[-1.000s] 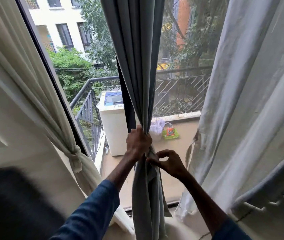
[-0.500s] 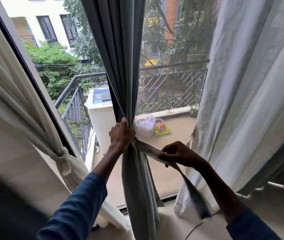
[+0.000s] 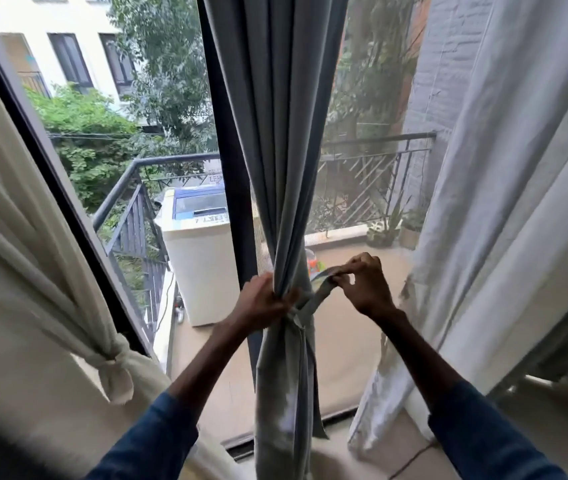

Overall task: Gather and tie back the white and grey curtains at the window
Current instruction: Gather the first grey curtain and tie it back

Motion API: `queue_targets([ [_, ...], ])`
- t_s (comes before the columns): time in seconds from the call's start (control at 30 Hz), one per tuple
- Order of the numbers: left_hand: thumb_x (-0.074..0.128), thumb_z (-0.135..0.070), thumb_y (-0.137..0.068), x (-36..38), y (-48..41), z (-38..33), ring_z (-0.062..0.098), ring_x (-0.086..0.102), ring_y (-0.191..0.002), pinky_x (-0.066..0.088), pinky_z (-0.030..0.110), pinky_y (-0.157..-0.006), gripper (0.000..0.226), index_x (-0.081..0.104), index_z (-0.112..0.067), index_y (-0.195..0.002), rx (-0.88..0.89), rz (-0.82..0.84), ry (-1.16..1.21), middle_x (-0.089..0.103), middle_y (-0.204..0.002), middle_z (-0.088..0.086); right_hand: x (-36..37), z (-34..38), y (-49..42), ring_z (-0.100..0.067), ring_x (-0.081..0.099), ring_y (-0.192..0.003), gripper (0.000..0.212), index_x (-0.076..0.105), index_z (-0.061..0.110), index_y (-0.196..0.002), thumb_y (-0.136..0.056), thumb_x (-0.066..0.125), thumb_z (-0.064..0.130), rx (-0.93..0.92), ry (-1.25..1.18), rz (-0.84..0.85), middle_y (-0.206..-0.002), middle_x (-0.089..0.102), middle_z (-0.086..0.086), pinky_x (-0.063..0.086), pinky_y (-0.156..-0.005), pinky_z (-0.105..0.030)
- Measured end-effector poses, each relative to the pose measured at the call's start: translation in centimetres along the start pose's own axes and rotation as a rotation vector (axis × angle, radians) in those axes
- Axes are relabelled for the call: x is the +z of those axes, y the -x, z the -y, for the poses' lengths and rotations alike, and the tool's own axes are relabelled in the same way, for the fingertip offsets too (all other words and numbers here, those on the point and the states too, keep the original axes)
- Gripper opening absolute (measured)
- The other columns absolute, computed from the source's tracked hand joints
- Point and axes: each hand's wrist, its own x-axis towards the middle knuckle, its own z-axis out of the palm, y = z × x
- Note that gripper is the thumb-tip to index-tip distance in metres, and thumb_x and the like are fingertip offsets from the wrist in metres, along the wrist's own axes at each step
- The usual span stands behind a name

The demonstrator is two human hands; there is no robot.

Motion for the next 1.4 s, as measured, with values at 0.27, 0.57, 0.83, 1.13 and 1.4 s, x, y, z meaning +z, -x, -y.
queue_targets([
  [0.27,0.060,-0.043,-0.091,-2.0,-2.4,2.0,0.026,0.066,-0.085,0.053,0.038,-0.073,0.033,0.066,-0.012,-0.101,0.141,0.146,0.010,0.070,-0.094,0.007,4.8,6.2,-1.9,0.002,0.036,-0.053,0.032,0.056,0.009,-0.053,-0.059,0.061,0.040,-0.027,-0.339,0.125,-0.050,0.040,0.009,0.028,-0.052,-0.028],
  [0.57,0.054,-0.054,-0.090,-2.6,-6.6,4.6,0.024,0.064,-0.097,0.053,0.037,-0.082,0.038,0.063,-0.020,-0.105,0.166,0.351,0.060,0.067,-0.105,0.004,5.5,7.1,-1.7,-0.030,0.070,-0.091,0.023,0.070,-0.006,-0.109,-0.094,0.055,0.002,0.246,-1.009,0.424,-0.100,0.074,-0.020,0.055,-0.076,-0.036],
  [0.83,0.055,-0.032,-0.101,-1.6,-8.1,5.8,0.013,0.063,-0.097,0.052,0.029,-0.085,0.022,0.066,-0.015,-0.112,0.194,0.460,0.101,0.067,-0.106,-0.002,5.5,5.9,-2.9,-0.038,0.065,-0.104,0.043,0.068,-0.008,-0.114,-0.084,0.055,0.019,0.291,-1.069,0.448,-0.114,0.066,-0.035,0.054,-0.085,-0.041],
  [1.13,0.051,-0.063,-0.086,-1.1,-9.4,5.3,0.023,0.065,-0.101,0.055,0.039,-0.088,0.057,0.066,-0.015,-0.113,0.148,0.437,0.091,0.069,-0.111,0.006,3.7,4.4,-4.2,-0.026,0.072,-0.092,0.046,0.069,-0.004,-0.101,-0.095,0.057,0.041,0.202,-0.700,0.422,-0.098,0.075,-0.016,0.061,-0.081,-0.043],
  [1.4,0.051,-0.056,-0.092,-0.4,-9.8,5.9,0.029,0.066,-0.098,0.054,0.041,-0.085,0.046,0.064,-0.016,-0.111,0.014,0.286,0.102,0.069,-0.108,0.008,7.3,9.5,2.8,-0.002,0.072,-0.072,0.007,0.076,0.018,-0.087,-0.082,0.077,0.023,0.116,-0.559,0.059,-0.078,0.077,0.006,0.058,-0.070,-0.024],
])
